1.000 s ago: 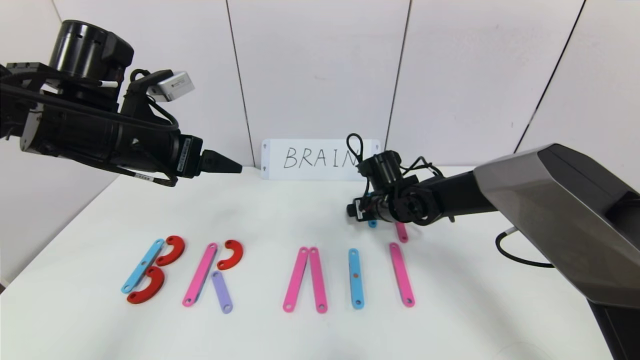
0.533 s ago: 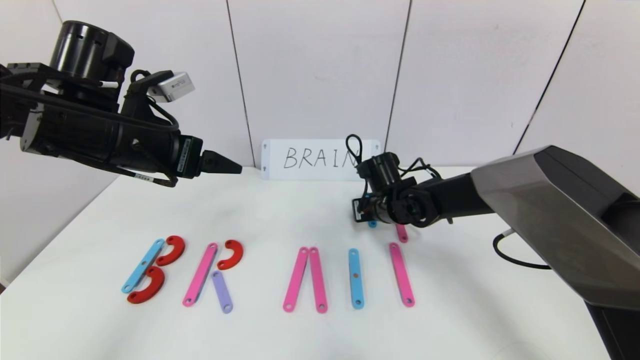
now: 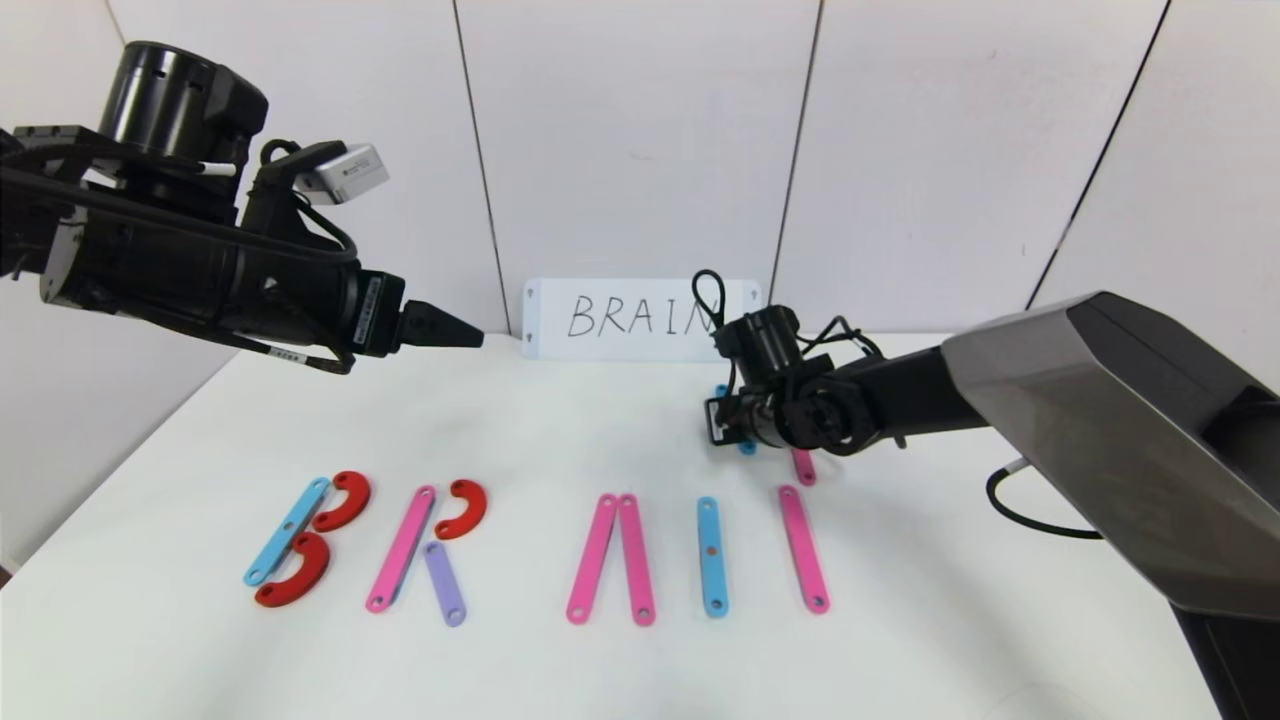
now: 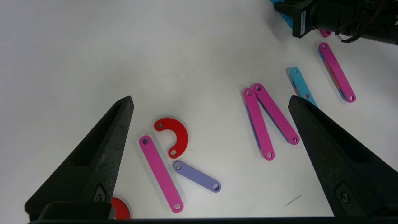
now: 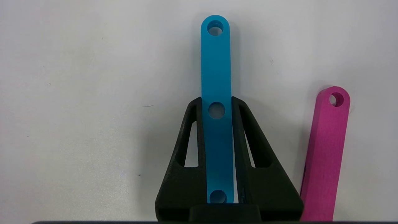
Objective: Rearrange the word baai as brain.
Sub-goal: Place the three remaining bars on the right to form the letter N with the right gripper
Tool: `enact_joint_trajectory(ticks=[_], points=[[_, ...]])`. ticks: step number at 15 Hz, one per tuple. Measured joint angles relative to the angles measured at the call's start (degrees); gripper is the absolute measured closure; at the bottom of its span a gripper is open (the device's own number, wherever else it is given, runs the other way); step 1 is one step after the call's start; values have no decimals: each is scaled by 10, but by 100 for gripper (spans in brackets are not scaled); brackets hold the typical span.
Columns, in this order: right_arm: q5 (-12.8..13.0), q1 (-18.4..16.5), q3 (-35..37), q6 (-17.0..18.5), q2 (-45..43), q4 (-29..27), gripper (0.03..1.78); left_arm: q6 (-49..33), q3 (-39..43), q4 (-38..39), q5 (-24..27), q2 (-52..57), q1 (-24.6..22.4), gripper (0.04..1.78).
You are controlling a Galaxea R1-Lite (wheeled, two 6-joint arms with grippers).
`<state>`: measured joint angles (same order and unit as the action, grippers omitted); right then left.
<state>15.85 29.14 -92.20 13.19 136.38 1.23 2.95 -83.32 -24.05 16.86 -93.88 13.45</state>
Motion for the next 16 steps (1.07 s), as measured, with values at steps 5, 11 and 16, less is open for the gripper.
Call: enact_joint_trajectory(ticks=[5,11,16], points=[[-10,-1,33,8,-41,-5,153,0,0,0,1,2,0,8],[-75,-7,178,7,-210,1,153,0,1,2,0,3,0,8],[-150,-16,350,-28,-365,2,153,0,3,4,-1,1,0,8]])
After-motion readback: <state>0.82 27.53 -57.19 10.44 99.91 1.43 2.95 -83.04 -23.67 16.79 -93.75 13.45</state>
